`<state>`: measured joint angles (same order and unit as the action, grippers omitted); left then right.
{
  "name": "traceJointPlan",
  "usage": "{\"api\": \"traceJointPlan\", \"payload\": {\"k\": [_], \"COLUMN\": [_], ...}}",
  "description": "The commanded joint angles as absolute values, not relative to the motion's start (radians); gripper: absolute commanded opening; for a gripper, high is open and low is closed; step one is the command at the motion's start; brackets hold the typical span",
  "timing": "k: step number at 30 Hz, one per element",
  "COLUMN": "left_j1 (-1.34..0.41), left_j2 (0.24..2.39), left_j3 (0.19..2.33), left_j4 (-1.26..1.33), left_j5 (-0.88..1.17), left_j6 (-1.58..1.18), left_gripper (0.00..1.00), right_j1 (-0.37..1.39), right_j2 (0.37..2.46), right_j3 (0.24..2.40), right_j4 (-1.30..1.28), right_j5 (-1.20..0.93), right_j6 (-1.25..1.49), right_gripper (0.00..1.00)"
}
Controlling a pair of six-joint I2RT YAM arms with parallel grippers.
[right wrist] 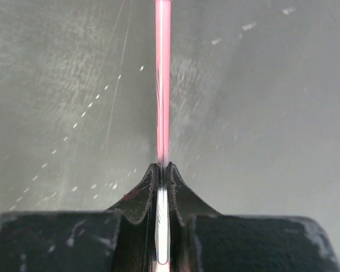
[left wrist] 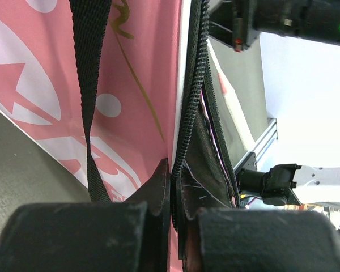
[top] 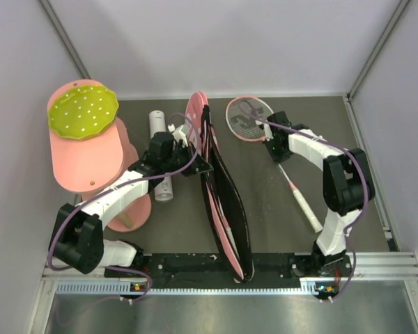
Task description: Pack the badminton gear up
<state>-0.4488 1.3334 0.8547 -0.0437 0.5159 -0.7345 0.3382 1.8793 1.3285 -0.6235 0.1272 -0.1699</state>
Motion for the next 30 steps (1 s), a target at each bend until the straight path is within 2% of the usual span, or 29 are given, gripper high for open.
{"api": "traceJointPlan", "payload": {"k": [1,9,16,22,26,30], "left_j1": [-0.454,-0.454,-0.453,-0.449,-0.43,-0.407], "left_j2": [1.327,1.333,1.371,1.431,1.485,1.538], "left_j3": [0.896,0.891,0.911,1.008,1.075,1.123], "left_j4": [0.025,0.057,0.106,0.118,0.114,0.117], "left_j5": [0.538,0.549,0.531,0.457,0.425,0.419], "left_j6": [-0.741,-0.775,-0.818,-0.825,-0.816,-0.822], "left_gripper": [0.0,0.0,0.0,0.0,0.0,0.0], "right_j1": [0.344,0.315,0.302,0.301,0.299,0.302], "right_j2": [1.648,1.375,1.241,1.135,1.091,1.049], "right_j3": [1.275,1.149,1.037,0.942,0.881,0.793], "right_j4": [-0.595,-0.555,-0.401,-0.208,-0.108,0.136], "right_j5": [0.049,-0.296,-0.849,-1.055,-1.111,-1.182], "right_j6": [0.047,0.214,0.445,0.647,0.774,0.968], "right_gripper": [0.0,0.0,0.0,0.0,0.0,0.0]}}
